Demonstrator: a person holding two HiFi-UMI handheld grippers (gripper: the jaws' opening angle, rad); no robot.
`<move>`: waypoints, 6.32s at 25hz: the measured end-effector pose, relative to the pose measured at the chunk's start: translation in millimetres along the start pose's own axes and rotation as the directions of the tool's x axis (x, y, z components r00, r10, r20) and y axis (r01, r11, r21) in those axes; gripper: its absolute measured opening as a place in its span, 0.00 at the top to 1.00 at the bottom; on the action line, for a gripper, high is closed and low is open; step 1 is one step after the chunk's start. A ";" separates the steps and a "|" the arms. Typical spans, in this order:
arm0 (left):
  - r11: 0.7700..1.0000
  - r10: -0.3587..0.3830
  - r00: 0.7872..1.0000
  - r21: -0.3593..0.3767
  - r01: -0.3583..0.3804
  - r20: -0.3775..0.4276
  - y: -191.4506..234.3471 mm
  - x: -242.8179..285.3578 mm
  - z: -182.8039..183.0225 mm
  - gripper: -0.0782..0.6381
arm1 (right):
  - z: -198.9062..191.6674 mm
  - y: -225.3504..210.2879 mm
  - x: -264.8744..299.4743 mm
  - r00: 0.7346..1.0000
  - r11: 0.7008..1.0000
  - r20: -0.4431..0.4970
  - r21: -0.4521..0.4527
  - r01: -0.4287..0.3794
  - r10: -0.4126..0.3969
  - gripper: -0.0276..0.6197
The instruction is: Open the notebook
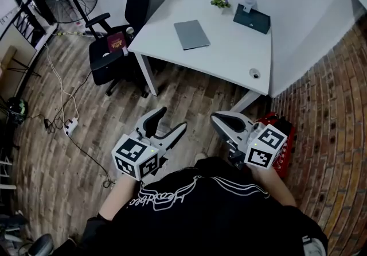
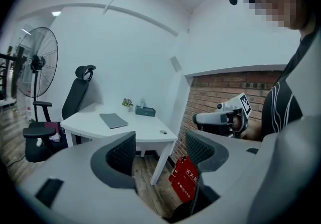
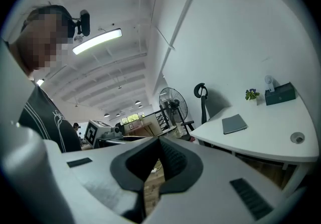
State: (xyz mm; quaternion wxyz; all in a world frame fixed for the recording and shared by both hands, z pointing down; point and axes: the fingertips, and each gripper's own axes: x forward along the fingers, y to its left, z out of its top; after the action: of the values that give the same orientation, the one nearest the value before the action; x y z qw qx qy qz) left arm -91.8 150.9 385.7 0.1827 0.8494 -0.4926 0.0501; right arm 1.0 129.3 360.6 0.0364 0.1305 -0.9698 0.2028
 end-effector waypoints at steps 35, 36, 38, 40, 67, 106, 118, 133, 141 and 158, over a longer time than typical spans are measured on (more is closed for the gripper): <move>0.997 0.031 0.989 0.079 -0.020 -0.144 189.4 282.4 104.4 0.45 | 133.7 -324.3 109.7 0.995 0.996 0.073 0.062 0.067 -0.072 0.95; 0.996 0.029 0.987 0.091 -0.015 -0.156 189.4 288.2 102.9 0.45 | 134.8 -326.0 107.3 0.994 0.996 0.078 0.060 0.073 -0.078 0.95; 0.993 0.030 0.984 0.115 -0.010 -0.175 190.5 299.5 99.4 0.45 | 136.6 -328.8 102.8 0.992 0.995 0.083 0.057 0.086 -0.090 0.95; 0.991 0.037 0.982 0.132 -0.012 -0.186 191.9 310.5 96.2 0.45 | 136.2 -332.3 98.8 0.991 0.993 0.081 0.054 0.102 -0.106 0.95; 0.940 0.153 0.872 0.341 0.017 -0.464 251.2 458.0 -14.7 0.46 | 116.1 -407.5 80.4 0.964 0.953 0.035 0.163 0.254 -0.263 0.95; 0.954 0.175 0.866 0.300 -0.031 -0.469 250.1 455.0 -10.7 0.77 | 102.1 -406.3 75.9 0.966 0.951 0.002 0.177 0.255 -0.259 0.95; 0.940 0.226 0.893 0.329 -0.095 -0.389 249.7 430.9 20.0 0.83 | 103.5 -383.6 75.9 0.975 0.963 0.021 0.162 0.215 -0.221 0.95; 0.926 0.296 0.911 0.320 -0.200 -0.288 256.3 383.1 59.3 0.83 | 110.7 -350.2 80.2 0.983 0.978 0.040 0.119 0.171 -0.177 0.95; 0.925 0.327 0.915 0.280 -0.258 -0.236 267.7 347.4 71.4 0.83 | 109.1 -333.1 91.1 0.988 0.984 0.031 0.106 0.145 -0.150 0.95; 0.896 0.441 0.877 0.163 -0.414 -0.191 313.3 267.9 63.4 0.83 | 102.1 -318.1 140.9 1.000 0.994 -0.006 0.109 0.023 -0.022 0.95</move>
State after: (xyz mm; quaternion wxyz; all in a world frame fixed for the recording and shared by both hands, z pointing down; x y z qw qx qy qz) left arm -229.1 -231.5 479.7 0.1714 0.7176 -0.6406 0.2130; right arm -51.2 -226.5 406.7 0.0341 0.1426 -0.9557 0.2551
